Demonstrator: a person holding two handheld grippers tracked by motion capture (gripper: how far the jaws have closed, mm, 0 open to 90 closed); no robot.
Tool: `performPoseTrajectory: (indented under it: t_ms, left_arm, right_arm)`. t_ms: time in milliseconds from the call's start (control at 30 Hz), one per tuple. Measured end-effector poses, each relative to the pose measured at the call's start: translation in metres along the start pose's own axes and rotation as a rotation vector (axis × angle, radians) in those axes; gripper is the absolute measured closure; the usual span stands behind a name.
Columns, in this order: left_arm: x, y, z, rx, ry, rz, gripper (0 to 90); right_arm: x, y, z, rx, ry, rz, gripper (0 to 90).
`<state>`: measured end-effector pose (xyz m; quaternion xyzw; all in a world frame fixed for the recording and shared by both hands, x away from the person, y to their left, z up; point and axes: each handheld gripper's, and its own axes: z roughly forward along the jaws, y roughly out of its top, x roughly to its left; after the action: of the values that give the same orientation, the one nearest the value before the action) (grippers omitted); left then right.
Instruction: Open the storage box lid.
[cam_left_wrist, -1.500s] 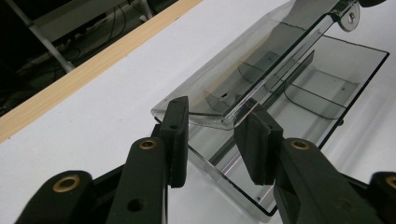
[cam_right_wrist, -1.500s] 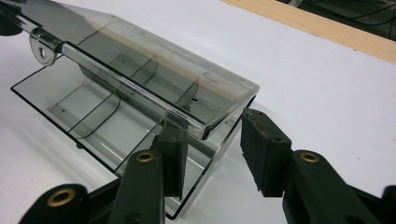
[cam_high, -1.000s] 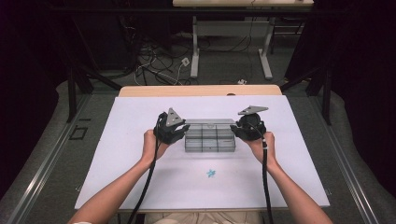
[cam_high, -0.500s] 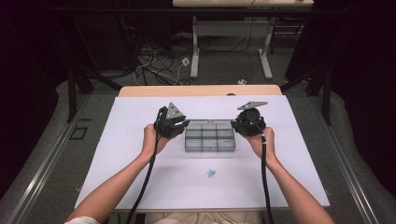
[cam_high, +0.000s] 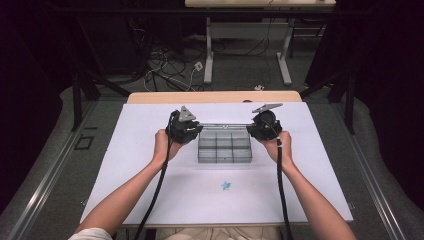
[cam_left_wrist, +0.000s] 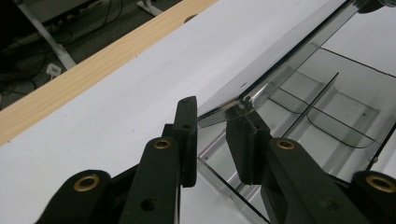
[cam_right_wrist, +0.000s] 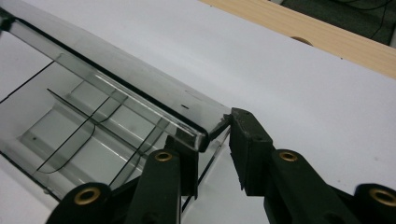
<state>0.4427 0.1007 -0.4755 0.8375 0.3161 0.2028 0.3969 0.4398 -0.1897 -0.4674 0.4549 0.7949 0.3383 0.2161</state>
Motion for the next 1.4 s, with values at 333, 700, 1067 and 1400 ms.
performPoseTrajectory:
  t_ms: [333,700,1067,1400]
  left_arm:
    - [0.008,0.005,0.009,0.018,0.007,-0.026,74.6]
    - [0.013,0.010,0.013,0.031,0.010,-0.044,75.0]
    - [0.017,0.007,0.028,0.064,0.019,-0.055,75.6]
    - [0.020,0.005,0.037,0.067,0.031,-0.065,75.9]
  right_arm:
    - [-0.005,0.006,0.010,0.014,-0.019,0.013,75.6]
    - [-0.008,0.011,0.014,0.027,-0.023,0.019,78.0]
    - [-0.014,0.010,0.028,0.048,-0.021,0.028,79.3]
    - [-0.017,0.009,0.037,0.055,-0.024,0.046,80.2]
